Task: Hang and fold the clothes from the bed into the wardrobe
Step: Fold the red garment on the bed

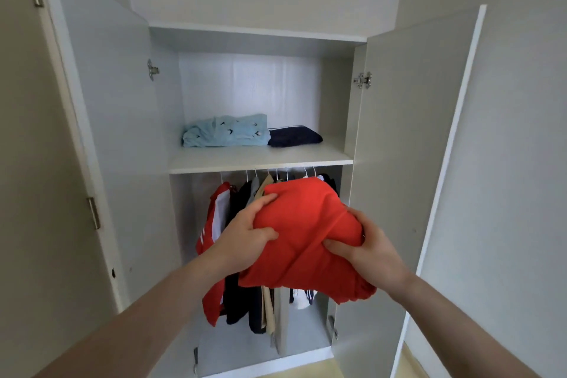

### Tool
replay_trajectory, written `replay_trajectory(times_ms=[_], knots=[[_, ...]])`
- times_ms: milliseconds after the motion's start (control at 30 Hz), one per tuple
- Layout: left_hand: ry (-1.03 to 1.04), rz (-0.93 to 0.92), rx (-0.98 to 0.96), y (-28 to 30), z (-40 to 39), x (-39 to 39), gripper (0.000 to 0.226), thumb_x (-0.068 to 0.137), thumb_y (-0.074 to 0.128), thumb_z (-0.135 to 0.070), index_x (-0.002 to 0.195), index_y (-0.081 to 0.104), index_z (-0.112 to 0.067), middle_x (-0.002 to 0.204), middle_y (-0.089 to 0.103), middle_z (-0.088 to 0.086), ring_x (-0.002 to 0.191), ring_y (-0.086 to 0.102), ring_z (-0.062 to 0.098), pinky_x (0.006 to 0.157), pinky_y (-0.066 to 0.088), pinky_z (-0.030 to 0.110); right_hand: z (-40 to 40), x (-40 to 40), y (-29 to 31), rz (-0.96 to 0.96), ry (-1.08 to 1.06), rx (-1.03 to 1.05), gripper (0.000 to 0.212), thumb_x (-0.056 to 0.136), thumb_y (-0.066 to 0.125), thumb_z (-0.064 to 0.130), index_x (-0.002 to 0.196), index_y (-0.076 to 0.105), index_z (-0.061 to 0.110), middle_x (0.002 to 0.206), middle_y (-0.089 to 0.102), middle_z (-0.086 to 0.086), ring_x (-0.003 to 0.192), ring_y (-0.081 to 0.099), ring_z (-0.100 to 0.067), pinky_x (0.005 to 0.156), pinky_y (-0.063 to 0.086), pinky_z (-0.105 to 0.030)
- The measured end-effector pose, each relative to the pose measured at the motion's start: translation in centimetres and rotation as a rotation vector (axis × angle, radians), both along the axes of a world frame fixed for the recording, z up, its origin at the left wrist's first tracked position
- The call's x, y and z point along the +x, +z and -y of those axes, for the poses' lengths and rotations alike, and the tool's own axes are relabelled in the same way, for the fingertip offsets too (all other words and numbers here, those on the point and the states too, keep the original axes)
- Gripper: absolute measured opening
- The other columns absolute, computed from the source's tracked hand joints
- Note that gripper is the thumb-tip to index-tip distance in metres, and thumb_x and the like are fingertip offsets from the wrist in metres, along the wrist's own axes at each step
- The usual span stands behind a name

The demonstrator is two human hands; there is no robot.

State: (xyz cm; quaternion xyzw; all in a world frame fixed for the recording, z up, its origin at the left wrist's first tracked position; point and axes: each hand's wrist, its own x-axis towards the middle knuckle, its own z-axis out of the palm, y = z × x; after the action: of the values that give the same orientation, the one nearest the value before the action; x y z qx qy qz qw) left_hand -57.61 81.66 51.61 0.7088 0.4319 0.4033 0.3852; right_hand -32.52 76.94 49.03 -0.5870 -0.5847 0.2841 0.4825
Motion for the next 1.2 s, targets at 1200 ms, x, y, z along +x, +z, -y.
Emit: replay_trajectory(times_ms=[1200], knots=[[-0.011, -0.029, -0.004, 6.7, -62.9, 19.1, 0.069, 0.085, 0.069, -0.009, 0.147, 0.052, -0.032, 0.135, 0.058, -0.007, 0.119, 0.055, 0.015, 0.099, 0.043, 0.026, -60.0, 15.8, 7.8, 0.040, -0.250, -0.042, 0.077, 0.069, 0.075, 0.032, 0.142, 0.054, 0.023, 0.116, 0.069, -0.001, 0.106, 0.067, -0.022, 0.098, 0.054, -0.039]])
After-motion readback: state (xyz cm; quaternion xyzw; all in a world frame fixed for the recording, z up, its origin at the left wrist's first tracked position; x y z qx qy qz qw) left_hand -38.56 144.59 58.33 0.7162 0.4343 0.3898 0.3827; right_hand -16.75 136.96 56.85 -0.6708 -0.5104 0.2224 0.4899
